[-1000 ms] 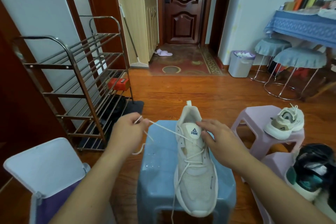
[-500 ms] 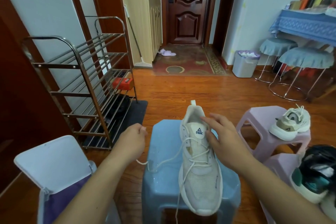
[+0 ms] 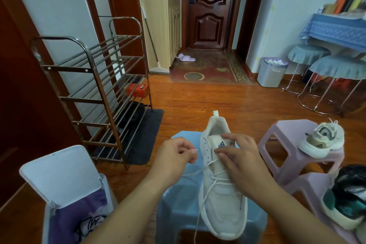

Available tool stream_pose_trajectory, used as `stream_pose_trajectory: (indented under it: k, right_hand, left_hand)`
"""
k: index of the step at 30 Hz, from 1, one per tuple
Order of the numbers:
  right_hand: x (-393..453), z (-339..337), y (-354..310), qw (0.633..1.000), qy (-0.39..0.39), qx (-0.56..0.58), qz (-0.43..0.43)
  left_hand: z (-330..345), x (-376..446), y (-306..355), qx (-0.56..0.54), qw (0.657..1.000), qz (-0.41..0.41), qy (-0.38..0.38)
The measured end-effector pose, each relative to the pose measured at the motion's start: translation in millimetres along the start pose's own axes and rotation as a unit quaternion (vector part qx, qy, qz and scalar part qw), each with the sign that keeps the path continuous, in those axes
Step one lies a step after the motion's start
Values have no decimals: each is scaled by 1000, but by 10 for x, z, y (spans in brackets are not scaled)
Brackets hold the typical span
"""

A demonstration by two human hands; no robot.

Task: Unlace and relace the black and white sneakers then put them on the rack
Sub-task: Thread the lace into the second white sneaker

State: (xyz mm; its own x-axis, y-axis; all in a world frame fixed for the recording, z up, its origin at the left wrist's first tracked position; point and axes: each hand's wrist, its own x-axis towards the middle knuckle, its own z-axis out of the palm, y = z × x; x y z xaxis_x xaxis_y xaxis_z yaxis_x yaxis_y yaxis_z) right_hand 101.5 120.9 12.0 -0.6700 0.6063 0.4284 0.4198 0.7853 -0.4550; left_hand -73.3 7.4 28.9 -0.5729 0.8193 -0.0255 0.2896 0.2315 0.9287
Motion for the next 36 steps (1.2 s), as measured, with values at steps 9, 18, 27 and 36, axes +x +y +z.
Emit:
stream_pose_trajectory:
  k: [9,18,27,36]
  right_hand:
    - [87,-67,46,995,-26,56,83]
    - [133,-18,-14,995,-44,38,75]
    - [199,-59,-111,989,-107,26,100]
    - [235,-26,-157,985,-133,18,111]
  left_hand:
    - [203,46,-10,93,996,-1,-15]
    - [347,47,7,82,996,-29,-5]
    - [365,20,-27,-18,997,-72,-13]
    - [424,65,-152,-216,962,-154,-58]
